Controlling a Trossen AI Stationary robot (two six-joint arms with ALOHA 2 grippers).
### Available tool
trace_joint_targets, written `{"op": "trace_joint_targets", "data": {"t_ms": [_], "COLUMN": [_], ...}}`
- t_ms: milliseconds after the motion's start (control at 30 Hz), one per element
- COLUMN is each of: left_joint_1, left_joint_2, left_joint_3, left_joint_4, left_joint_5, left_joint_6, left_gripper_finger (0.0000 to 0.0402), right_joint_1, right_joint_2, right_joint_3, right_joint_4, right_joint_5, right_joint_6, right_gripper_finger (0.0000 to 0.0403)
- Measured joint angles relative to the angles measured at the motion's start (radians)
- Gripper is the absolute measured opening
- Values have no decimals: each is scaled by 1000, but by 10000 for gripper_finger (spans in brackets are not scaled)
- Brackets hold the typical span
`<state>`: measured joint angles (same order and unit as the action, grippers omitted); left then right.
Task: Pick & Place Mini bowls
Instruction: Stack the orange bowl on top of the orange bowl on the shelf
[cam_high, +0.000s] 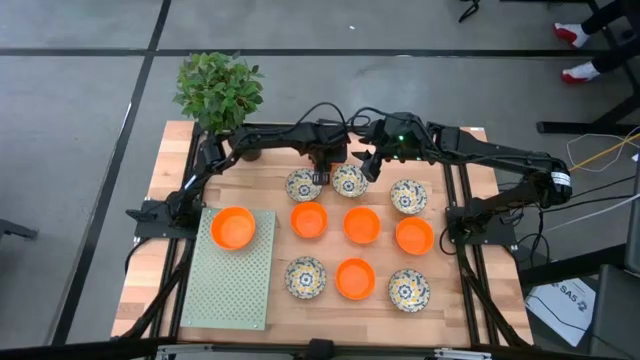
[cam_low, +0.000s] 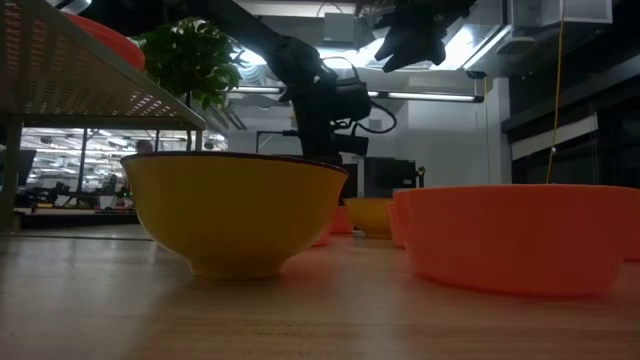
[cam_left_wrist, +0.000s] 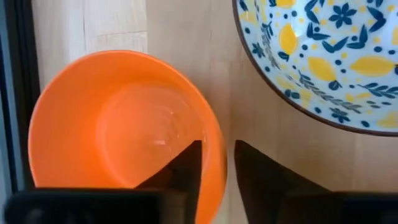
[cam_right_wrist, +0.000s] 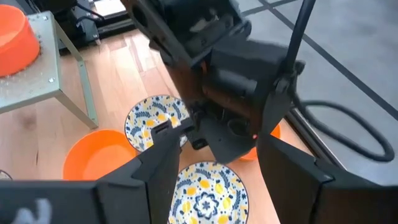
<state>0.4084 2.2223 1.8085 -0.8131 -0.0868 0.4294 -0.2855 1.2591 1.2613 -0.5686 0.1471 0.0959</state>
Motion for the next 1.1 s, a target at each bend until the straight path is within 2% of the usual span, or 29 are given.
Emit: {"op": "trace_joint_targets", "data": {"t_ms": [167,233,467,800,1100], "left_joint_1": [0,0,1,13,24], "left_joint_2": [0,0,-6,-123,-206], "left_joint_3": [1,2,3,5,6], "left_joint_4": [-2,-1,-2,6,22], "left_joint_5": [26,44,54,111,112], "left_joint_6": [2,1,0,-24,-27], "left_gripper_finger": [21,8,3,2,2], "right_joint_1": [0,0,0,0,0], "right_joint_2": [0,0,0,0,0], "right_joint_3": [0,0,0,0,0], "right_joint_4": [-1,-1,-1,-4,-2], "right_joint_5": [0,0,0,0,0], "right_joint_6": [1,2,4,1,8], "right_gripper_finger": [213,213,213,213,213]}}
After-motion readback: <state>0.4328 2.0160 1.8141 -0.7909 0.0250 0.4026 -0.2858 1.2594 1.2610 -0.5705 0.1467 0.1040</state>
